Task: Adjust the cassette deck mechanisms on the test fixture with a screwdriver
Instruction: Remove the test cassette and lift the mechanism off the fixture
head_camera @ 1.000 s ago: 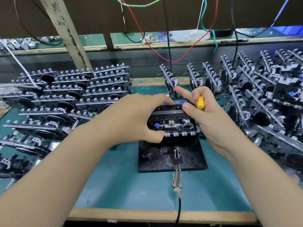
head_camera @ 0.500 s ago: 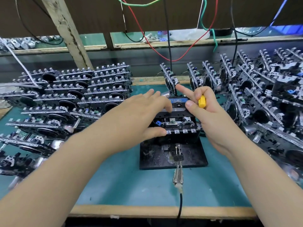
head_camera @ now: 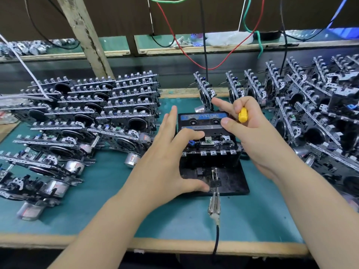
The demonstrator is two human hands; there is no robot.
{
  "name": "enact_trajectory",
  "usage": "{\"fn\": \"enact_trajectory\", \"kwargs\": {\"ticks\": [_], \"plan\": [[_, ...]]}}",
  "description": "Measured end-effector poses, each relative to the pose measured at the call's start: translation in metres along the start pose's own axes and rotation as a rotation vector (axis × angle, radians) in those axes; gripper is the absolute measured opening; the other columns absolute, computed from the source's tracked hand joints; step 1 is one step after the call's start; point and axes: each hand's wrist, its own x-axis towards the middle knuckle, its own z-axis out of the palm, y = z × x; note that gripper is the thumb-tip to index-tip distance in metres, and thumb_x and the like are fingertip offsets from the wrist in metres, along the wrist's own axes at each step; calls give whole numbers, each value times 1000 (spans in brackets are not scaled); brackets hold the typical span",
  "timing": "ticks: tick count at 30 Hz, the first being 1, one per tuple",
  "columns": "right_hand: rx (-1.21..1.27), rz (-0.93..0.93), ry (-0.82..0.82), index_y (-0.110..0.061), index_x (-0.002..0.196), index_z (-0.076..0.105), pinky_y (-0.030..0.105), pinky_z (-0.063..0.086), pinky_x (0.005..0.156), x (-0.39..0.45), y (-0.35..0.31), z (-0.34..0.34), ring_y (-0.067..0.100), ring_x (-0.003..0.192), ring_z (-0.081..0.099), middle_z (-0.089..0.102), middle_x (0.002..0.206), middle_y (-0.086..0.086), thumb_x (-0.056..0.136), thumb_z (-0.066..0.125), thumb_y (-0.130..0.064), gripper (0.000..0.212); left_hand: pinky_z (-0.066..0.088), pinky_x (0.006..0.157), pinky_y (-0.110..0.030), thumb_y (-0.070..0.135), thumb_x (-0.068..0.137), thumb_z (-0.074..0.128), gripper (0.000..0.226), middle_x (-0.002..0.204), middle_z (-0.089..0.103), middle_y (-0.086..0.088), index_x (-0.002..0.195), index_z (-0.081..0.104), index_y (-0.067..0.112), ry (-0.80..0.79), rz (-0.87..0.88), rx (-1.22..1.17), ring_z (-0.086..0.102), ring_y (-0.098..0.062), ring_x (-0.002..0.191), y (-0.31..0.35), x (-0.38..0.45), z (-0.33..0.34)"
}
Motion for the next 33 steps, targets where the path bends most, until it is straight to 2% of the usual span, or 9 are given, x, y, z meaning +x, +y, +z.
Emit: {"fn": "enact_trajectory", "kwargs": {"ticks": [6, 10, 13, 19, 22, 25, 27, 30, 33], "plan": [[-166, -32, 22, -26, 91, 36, 20, 43, 95, -4, -7, -9, -14, 108, 61, 62, 135, -17, 101, 58, -12, 28, 23, 100, -16, 58, 56, 84, 81, 165, -15, 24, 122, 37, 60, -35, -33, -52, 6, 3, 152, -4, 4, -3], [-378, -7, -188, -33, 92, 33, 18, 37, 104, -15, -18, -30, -16, 129, 46, 46, 149, -24, 76, 80, -44, 52, 26, 103, -21, 52, 58, 87, 76, 166, -9, 22, 120, 43, 57, -59, -24, -41, 7, 12, 148, -8, 10, -9], [-581, -12, -276, -35, 93, 29, 0, 33, 90, -21, -21, -34, -24, 132, 32, 29, 156, -34, 68, 86, -37, 62, 30, 103, -26, 54, 57, 83, 73, 167, -2, 20, 118, 44, 55, -44, -23, -63, 10, 12, 147, -6, 12, -8], [-653, -43, -261, -29, 98, 27, 11, 35, 94, -23, -18, -33, -27, 128, 28, 23, 155, -41, 70, 82, -32, 62, 28, 109, -26, 41, 62, 90, 72, 167, 5, 18, 117, 46, 56, -27, -28, -114, 12, 11, 147, -10, 12, -7], [-694, -45, -255, -31, 95, 27, 20, 40, 96, -22, -22, -34, -18, 128, 39, 26, 154, -40, 71, 84, -30, 61, 29, 110, -27, 37, 65, 90, 70, 166, 6, 18, 117, 46, 56, -25, -26, -128, 10, 14, 146, -10, 12, -7], [-762, -61, -251, -31, 96, 28, 33, 41, 97, -17, -26, -35, -5, 134, 42, 32, 158, -26, 70, 86, -30, 63, 33, 112, -30, 36, 67, 89, 70, 166, 4, 20, 117, 46, 58, -36, -35, -127, 13, 20, 141, -11, 12, -8], [-849, -43, -274, -40, 91, 28, 39, 43, 96, -13, -32, -35, 12, 134, 50, 46, 153, -5, 67, 88, -33, 65, 36, 113, -36, 36, 68, 89, 69, 166, 4, 22, 116, 45, 60, -50, -49, -117, 18, 19, 138, -10, 13, -11], [-1001, -15, -295, -42, 89, 28, 46, 49, 88, -3, -44, -33, 31, 116, 58, 59, 126, 10, 60, 89, -37, 68, 38, 113, -43, 35, 69, 89, 67, 165, 6, 25, 113, 47, 62, -65, -68, -119, 23, 14, 142, -9, 14, -16], [-1054, -18, -279, -36, 89, 26, 30, 42, 63, 5, -50, -36, 15, 72, 47, 58, 101, 5, 56, 91, -40, 73, 36, 114, -48, 33, 70, 88, 67, 165, 9, 24, 114, 48, 61, -59, -57, -145, 18, 16, 144, -11, 14, -17]]}}
